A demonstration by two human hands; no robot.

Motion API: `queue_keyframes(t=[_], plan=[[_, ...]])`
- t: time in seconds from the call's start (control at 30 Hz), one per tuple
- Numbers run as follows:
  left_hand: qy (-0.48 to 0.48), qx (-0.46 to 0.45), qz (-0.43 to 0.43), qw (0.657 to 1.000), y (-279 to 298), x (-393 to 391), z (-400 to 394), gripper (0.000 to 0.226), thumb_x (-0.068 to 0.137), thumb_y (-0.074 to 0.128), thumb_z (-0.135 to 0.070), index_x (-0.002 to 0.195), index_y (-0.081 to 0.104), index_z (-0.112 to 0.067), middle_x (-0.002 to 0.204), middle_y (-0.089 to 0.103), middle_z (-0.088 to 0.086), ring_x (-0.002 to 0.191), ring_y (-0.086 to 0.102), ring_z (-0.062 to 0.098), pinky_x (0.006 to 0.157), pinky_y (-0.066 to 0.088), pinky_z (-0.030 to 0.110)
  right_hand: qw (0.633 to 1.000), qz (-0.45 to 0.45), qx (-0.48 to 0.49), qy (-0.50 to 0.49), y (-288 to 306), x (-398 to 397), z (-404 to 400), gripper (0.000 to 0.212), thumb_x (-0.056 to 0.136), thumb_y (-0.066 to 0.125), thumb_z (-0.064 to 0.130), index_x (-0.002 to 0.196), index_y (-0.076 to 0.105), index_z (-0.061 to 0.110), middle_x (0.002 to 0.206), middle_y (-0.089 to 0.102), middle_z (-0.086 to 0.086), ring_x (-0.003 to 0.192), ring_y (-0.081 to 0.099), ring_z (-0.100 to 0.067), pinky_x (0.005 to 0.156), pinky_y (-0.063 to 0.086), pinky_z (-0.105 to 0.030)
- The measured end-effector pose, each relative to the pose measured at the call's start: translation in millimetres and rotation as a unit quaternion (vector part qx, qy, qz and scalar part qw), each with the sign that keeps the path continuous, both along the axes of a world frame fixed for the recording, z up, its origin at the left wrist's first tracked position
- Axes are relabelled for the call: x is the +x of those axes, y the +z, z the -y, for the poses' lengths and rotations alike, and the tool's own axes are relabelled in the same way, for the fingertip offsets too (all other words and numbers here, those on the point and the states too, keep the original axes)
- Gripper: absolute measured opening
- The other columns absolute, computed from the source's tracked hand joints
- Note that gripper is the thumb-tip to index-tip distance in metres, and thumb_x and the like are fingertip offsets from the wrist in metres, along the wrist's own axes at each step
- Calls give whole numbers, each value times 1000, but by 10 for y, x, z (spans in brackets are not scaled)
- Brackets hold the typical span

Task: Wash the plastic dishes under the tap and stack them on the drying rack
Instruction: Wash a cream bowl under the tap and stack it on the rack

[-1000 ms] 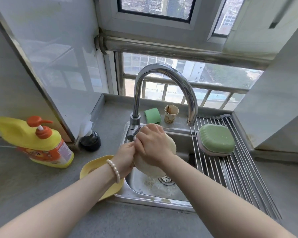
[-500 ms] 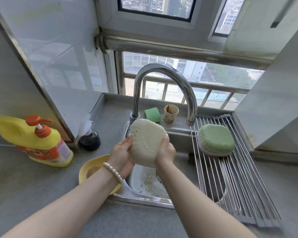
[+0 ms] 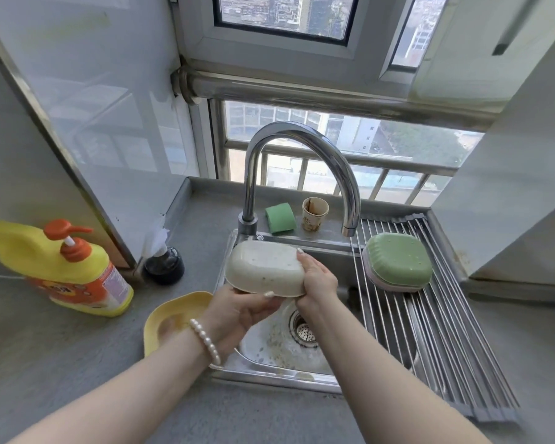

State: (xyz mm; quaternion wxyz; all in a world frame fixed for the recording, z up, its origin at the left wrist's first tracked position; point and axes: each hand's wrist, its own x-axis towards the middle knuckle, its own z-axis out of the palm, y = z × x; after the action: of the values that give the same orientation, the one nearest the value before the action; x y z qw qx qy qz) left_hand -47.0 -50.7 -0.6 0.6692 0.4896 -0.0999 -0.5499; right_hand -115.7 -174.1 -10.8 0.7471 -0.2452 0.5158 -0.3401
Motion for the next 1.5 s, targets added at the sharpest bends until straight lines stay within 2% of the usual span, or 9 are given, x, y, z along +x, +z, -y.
queue_keyframes(t=[0.2,0.33,0.53,0.7,0.87,1.07,1.23,1.4,1.5], plan=[[68,101,-163,979,110,311,85,54,90,49,-51,91,60,2,67,68,15,55,67,24,48,57,30,979,-36,-67,191,136,-170,283,25,87,66,10,110,65,-1,101,67,-20,75,64,-28,67,57,-40],[124,164,-157,966,-14,252,274,40,91,51,-50,95,65,-14,105,70,10,84,67,28,68,53,44,932,-171,-194,255,234,-55,254,14,89,59,13,83,72,11,85,70,-9,79,61,-24,79,53,-39],[278,187,-111,936,-214,167,417,38,89,52,-47,98,63,-12,104,70,10,84,67,27,72,56,41,737,-437,-473,204,38,78,-401,49,93,29,39,118,66,18,132,55,-8,127,43,-27,108,25,-40],[244,176,-141,943,-277,180,385,53,92,43,-52,110,62,-6,107,68,10,86,66,27,62,51,34,574,-334,-704,252,-143,-129,-480,39,89,43,34,107,73,18,111,70,-1,113,60,-27,108,29,-41],[240,182,-140,943,-199,197,370,36,93,47,-45,110,61,-17,104,69,7,85,66,27,59,52,40,845,-275,-379,257,69,-113,45,36,97,41,26,125,62,16,130,59,-2,124,49,-19,99,34,-26],[273,167,-152,935,-179,178,416,35,94,43,-40,102,62,-11,100,67,10,76,64,26,53,52,34,645,-330,-647,238,-68,-168,-457,45,90,39,40,115,67,16,133,53,-10,135,29,-29,112,22,-36],[288,184,-121,932,-79,136,424,25,92,49,-35,98,57,-12,87,65,8,70,62,25,56,50,35,857,-296,-363,214,127,-114,-110,43,96,36,30,133,53,18,139,50,-5,126,43,-19,109,31,-37],[317,235,11,919,65,94,428,29,97,40,-25,99,58,-2,94,61,13,83,57,27,71,45,33,664,-415,-577,231,19,-136,-637,72,83,19,51,138,49,16,150,34,-8,144,14,-28,116,-2,-43],[299,239,165,909,23,95,390,37,100,35,-22,97,60,5,96,60,24,92,53,32,74,36,31,720,-441,-455,283,11,-89,-322,71,89,15,55,147,31,18,151,34,-8,140,26,-26,116,16,-43]])
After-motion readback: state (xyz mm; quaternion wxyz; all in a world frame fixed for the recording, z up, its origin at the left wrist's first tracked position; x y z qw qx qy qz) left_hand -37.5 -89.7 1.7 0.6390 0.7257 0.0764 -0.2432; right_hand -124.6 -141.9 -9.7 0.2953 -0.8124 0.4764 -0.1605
